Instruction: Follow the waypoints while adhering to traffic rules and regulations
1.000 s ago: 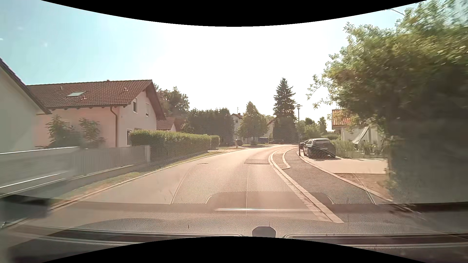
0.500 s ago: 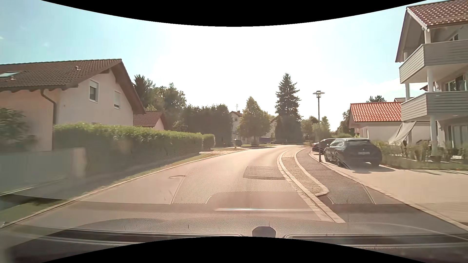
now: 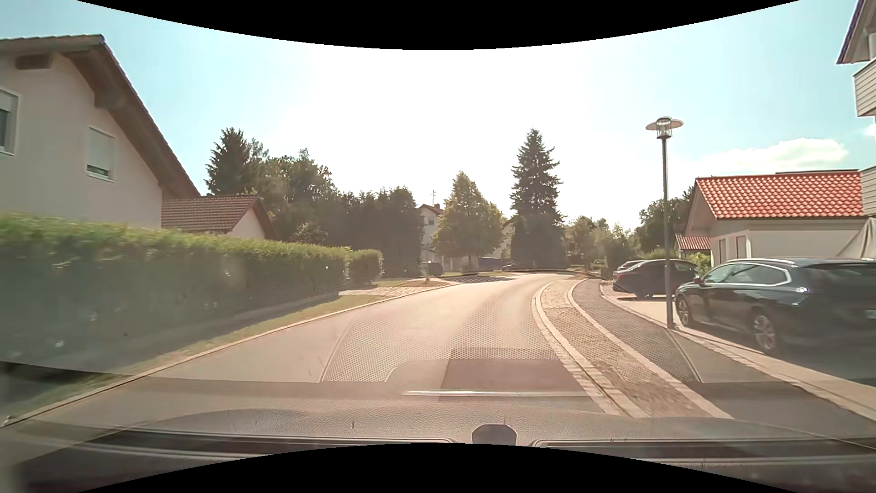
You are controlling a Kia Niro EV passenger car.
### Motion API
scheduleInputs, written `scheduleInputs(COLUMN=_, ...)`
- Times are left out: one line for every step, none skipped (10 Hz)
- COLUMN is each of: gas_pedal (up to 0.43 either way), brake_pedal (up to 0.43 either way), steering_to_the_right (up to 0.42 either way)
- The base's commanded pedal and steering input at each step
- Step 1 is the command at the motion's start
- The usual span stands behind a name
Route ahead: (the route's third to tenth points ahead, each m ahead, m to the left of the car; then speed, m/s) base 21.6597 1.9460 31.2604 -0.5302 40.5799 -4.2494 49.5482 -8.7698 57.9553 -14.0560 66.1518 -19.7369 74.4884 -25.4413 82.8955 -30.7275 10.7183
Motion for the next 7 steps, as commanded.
scheduleInputs(gas_pedal=0.059, brake_pedal=0.006, steering_to_the_right=0.042)
scheduleInputs(gas_pedal=0.067, brake_pedal=0.006, steering_to_the_right=0.043)
scheduleInputs(gas_pedal=0.087, brake_pedal=0.006, steering_to_the_right=0.045)
scheduleInputs(gas_pedal=0.098, brake_pedal=0.006, steering_to_the_right=0.05)
scheduleInputs(gas_pedal=0.098, brake_pedal=0.006, steering_to_the_right=0.052)
scheduleInputs(gas_pedal=0.098, brake_pedal=0.006, steering_to_the_right=0.052)
scheduleInputs(gas_pedal=0.098, brake_pedal=0.006, steering_to_the_right=0.05)
